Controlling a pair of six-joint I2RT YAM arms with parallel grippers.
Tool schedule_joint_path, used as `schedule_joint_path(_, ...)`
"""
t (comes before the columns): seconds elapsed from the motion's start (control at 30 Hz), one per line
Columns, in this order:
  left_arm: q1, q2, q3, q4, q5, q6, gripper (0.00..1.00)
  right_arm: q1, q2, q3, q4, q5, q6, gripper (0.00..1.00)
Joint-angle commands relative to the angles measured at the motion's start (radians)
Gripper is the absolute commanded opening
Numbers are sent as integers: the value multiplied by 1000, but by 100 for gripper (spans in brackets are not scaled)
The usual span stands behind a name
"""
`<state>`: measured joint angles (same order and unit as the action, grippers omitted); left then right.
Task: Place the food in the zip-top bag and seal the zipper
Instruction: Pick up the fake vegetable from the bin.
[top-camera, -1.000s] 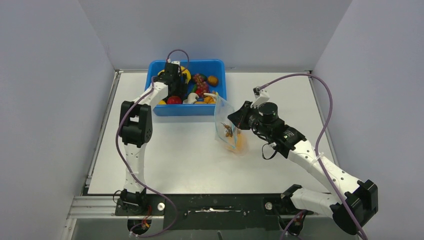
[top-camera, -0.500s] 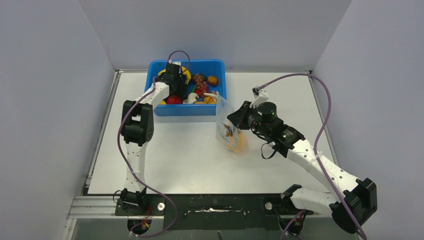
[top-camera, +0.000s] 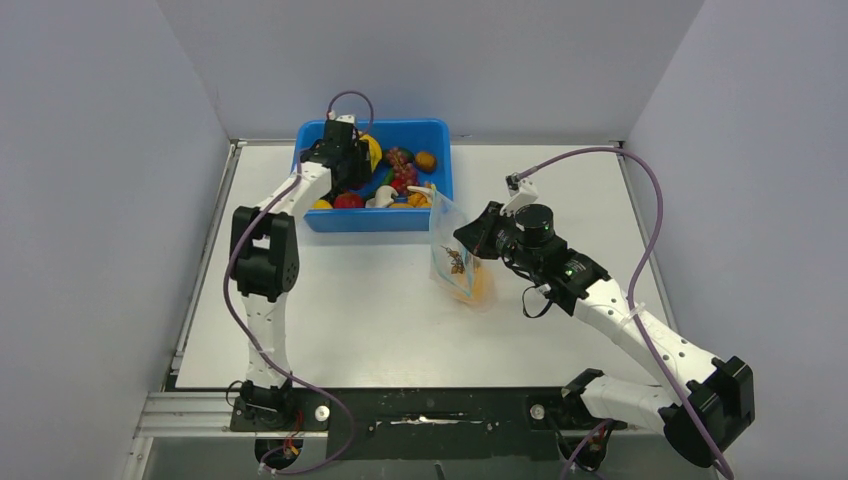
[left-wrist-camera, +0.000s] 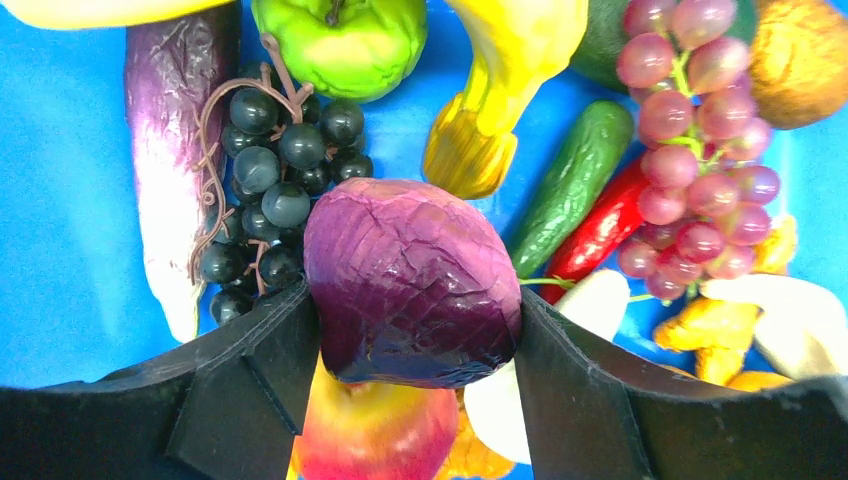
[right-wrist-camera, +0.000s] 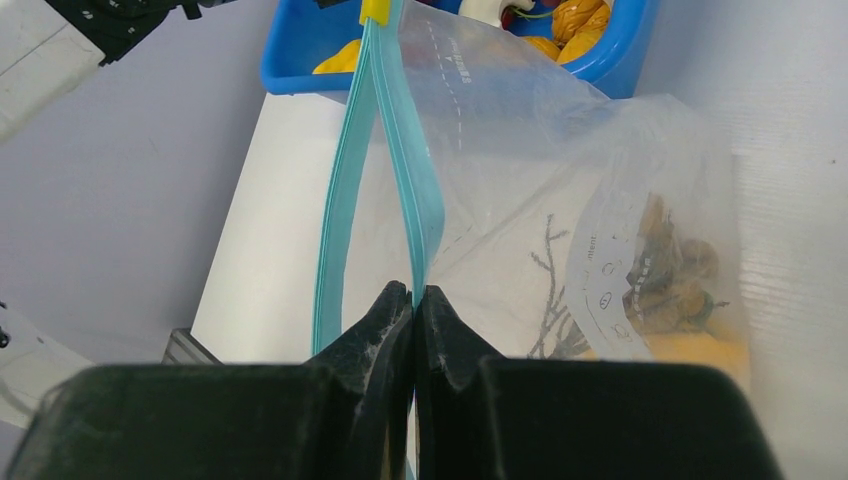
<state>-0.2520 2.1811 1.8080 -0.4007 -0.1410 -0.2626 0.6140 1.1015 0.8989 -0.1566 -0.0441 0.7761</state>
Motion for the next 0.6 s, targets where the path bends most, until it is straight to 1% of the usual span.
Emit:
schedule_joint_path(0.0,10,-112,-17,28,28,-34,41,-8,-34,-2,79,-12,9,0)
schedule_joint_path(0.23,10,-205,-72,22,71,-80,41,-8,-36,-13,85,-14,37,0)
schedule_joint_path(0.57,11,-429,-249,69,211,-131,41,-7,-8,-6,122,-52,74,0)
